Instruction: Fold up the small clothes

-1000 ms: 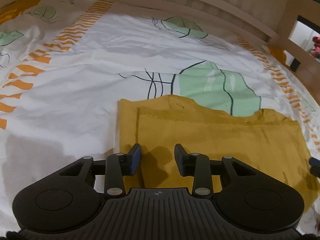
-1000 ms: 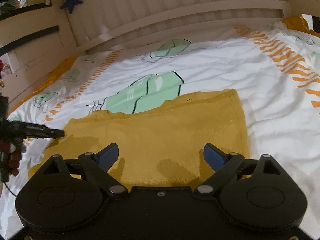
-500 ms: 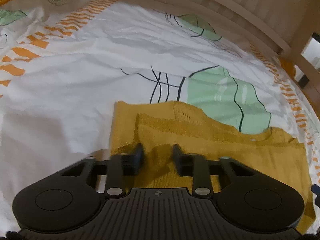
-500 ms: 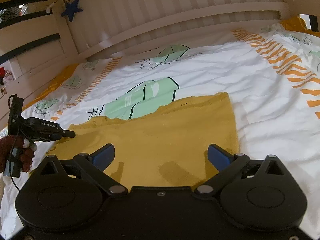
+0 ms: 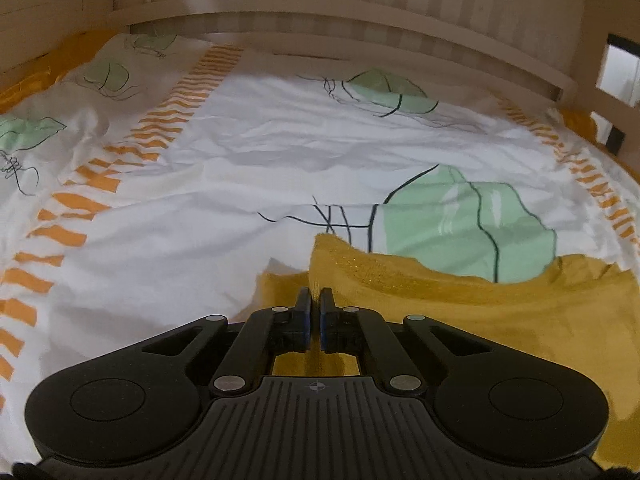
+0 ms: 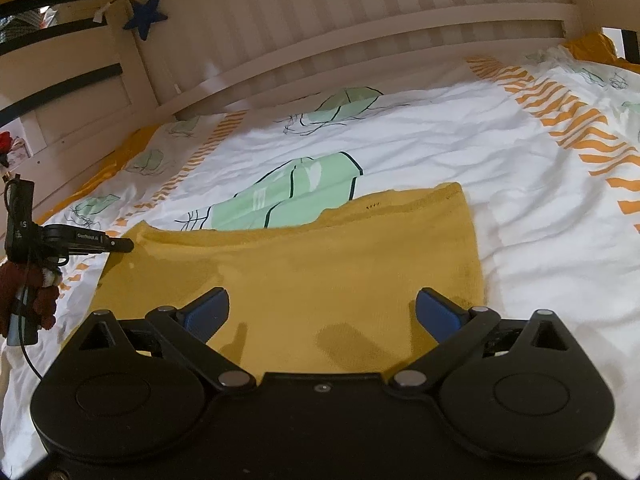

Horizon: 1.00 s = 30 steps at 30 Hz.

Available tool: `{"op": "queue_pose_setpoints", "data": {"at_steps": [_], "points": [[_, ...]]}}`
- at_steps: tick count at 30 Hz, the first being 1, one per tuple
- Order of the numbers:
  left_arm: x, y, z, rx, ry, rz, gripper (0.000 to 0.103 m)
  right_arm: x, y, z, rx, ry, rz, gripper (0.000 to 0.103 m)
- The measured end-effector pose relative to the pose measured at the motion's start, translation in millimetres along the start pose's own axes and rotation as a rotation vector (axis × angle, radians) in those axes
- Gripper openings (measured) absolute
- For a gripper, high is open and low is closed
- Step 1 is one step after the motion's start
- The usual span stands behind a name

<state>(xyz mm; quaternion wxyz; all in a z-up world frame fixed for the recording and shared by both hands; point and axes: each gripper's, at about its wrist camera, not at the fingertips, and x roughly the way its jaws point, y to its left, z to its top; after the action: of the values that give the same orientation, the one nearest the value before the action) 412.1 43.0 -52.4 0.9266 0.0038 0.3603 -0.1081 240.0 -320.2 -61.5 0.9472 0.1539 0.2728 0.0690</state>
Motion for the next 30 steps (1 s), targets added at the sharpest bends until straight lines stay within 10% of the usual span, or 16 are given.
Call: {"op": "queue_pose_setpoints", "data": {"at_steps": [10, 14, 21, 30], "points": [[17.9, 4.1, -3.5, -0.022, 0.011, 0.118, 0.004, 1.7, 0.5, 1.0, -0.004, 0.009, -0.011, 0.101], [27.5, 2.7, -7.2, 0.023, 0.113, 0.029, 0.007, 4.0, 3.6, -0.8, -0.023, 0.02, -0.013, 0.101], [-24.2, 4.5, -18.1, -0.024, 0.068, -0.055, 0.02, 0.9, 2.2, 0.9, -0.017, 0.009, -0.017, 0.102], [-75.9, -45.6, -75.6, 0.195, 0.122, -0.181, 0.024, -4.5, 26.3, -3.7, -0.104, 0.041, 0.001, 0.102]]}}
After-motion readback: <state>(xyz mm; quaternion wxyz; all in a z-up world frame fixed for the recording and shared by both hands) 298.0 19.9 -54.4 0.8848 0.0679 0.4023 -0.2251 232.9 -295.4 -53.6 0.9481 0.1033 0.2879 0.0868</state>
